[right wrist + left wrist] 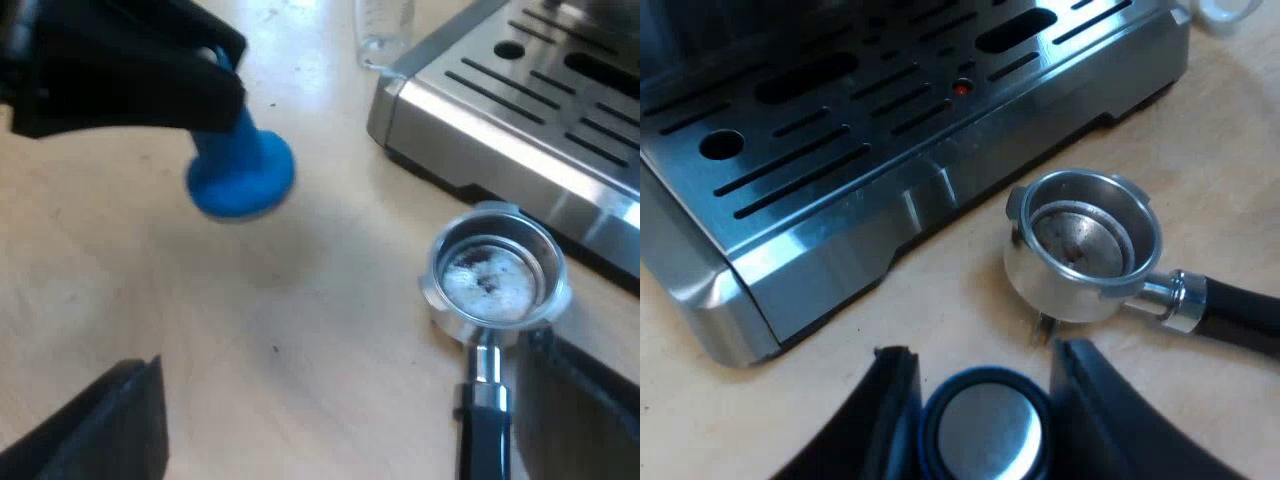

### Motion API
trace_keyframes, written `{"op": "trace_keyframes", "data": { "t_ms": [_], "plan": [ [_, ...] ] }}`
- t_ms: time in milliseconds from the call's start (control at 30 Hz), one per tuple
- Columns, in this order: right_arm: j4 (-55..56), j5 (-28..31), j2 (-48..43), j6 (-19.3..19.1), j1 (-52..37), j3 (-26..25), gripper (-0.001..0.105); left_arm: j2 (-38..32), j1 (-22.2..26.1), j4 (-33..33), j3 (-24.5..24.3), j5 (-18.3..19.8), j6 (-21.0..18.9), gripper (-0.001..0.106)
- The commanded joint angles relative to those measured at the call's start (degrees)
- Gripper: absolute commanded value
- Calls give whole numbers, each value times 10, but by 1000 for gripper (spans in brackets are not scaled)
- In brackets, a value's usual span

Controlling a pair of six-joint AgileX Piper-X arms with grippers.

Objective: Grind coffee beans and then tamp

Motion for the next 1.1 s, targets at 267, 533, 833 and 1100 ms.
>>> {"op": "trace_keyframes", "data": {
  "t_ms": [267,533,833,1100],
  "plan": [
    [2,-5,-6,10,-42,0,72,-24,0,57,-38,2,-1,13],
    [3,-65,-7,8,-119,0,72,-24,0,57,-38,4,-1,13],
    [-47,-64,-37,-16,-141,68,72,-24,0,57,-38,4,-1,13],
    [-109,-64,-94,-16,-141,155,72,-24,0,59,-43,11,-1,13]
  ]
}}
